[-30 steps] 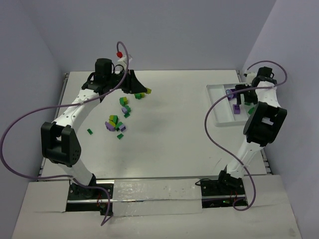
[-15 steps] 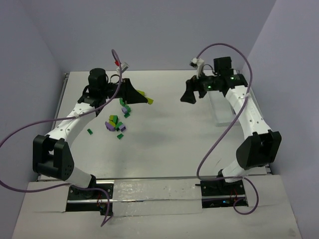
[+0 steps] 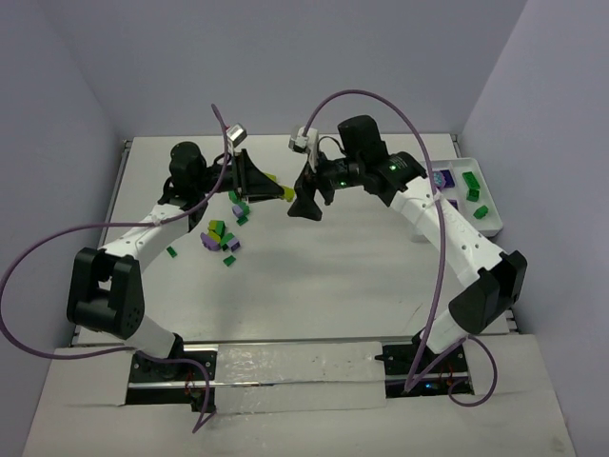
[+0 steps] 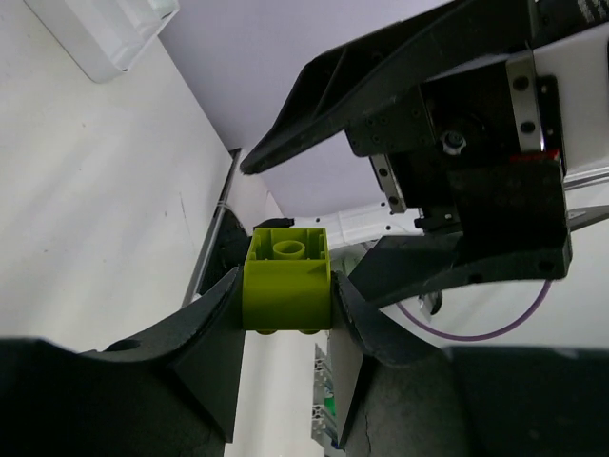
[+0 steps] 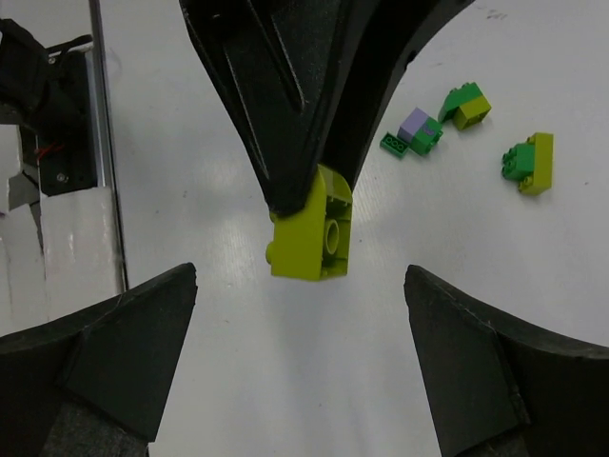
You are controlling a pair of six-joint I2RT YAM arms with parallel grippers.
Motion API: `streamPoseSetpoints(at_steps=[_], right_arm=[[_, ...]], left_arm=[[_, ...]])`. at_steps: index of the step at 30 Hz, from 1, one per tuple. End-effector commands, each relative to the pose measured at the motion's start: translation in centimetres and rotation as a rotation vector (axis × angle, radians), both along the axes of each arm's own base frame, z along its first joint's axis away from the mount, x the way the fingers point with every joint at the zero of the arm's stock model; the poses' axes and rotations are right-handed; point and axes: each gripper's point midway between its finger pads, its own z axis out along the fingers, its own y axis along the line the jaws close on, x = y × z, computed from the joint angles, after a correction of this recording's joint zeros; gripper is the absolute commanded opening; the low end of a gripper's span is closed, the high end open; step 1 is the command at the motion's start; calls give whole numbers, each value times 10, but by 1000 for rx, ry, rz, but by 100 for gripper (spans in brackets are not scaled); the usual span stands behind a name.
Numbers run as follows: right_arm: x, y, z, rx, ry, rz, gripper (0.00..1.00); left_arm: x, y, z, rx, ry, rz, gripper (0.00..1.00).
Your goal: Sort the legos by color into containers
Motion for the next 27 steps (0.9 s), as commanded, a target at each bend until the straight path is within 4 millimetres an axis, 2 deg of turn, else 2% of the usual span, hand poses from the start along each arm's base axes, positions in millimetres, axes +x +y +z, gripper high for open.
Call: streamPoseSetpoints(at_steps=[1, 6, 8, 12, 16, 18, 19, 21, 22, 23, 24, 25, 27], right_arm=[[15, 17, 20, 7, -106, -23, 96], [23, 24, 24, -3, -138, -44, 90], [25, 26, 23, -9, -153, -41, 81], [26, 30, 26, -9, -171, -41, 45], [26, 30, 23, -15, -175, -42, 28], [27, 29, 20, -20, -171, -45, 16], [26, 28, 17, -26, -167, -47, 12], [25, 25, 13, -37, -165, -54, 5], [25, 22, 12, -41, -163, -61, 2], [28, 16, 12, -44, -158, -78, 0], [30, 9, 11, -43, -143, -99, 0], [35, 2, 11, -43, -140, -118, 0], [60, -41, 6, -53, -102, -254, 0]], left_arm=[[-2, 0, 11, -28, 29, -12, 0], [-3, -1, 8, -28, 45, -12, 0], [-3, -2, 7, -26, 46, -10, 0], [-2, -3, 4, -21, 52, -3, 0], [0, -3, -1, -14, 54, 3, 0], [1, -3, -3, -14, 51, 6, 0], [1, -3, -4, -14, 38, 6, 7], [2, -3, -6, -4, 42, 5, 28], [5, -2, -8, 8, 47, 14, 49], [14, 3, -6, 24, -3, 55, 95], [21, 8, -12, 61, -11, 91, 99], [28, 12, -11, 66, -17, 129, 99], [50, 30, -22, 149, -48, 253, 99]])
